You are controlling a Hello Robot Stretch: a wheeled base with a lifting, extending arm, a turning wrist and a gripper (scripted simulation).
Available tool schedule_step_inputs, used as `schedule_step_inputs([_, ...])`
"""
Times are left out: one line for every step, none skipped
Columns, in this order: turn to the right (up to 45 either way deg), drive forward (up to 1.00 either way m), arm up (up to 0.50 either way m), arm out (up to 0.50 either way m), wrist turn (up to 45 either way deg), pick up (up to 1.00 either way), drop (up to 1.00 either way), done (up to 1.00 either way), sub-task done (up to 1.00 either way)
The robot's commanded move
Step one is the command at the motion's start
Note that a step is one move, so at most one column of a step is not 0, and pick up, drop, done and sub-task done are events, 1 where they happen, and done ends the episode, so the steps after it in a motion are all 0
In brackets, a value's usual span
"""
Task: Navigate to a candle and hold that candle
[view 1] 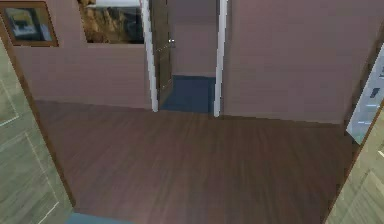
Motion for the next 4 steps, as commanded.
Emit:
schedule_step_inputs([0.0, 1.0, 0.0, 0.0, 0.0, 0.0, 0.0, 0.0, 0.0])
schedule_step_inputs([0.0, 1.0, 0.0, 0.0, 0.0, 0.0, 0.0, 0.0, 0.0])
schedule_step_inputs([-6.0, 0.0, 0.0, 0.0, 0.0, 0.0, 0.0, 0.0, 0.0])
schedule_step_inputs([0.0, 0.65, 0.0, 0.0, 0.0, 0.0, 0.0, 0.0, 0.0])
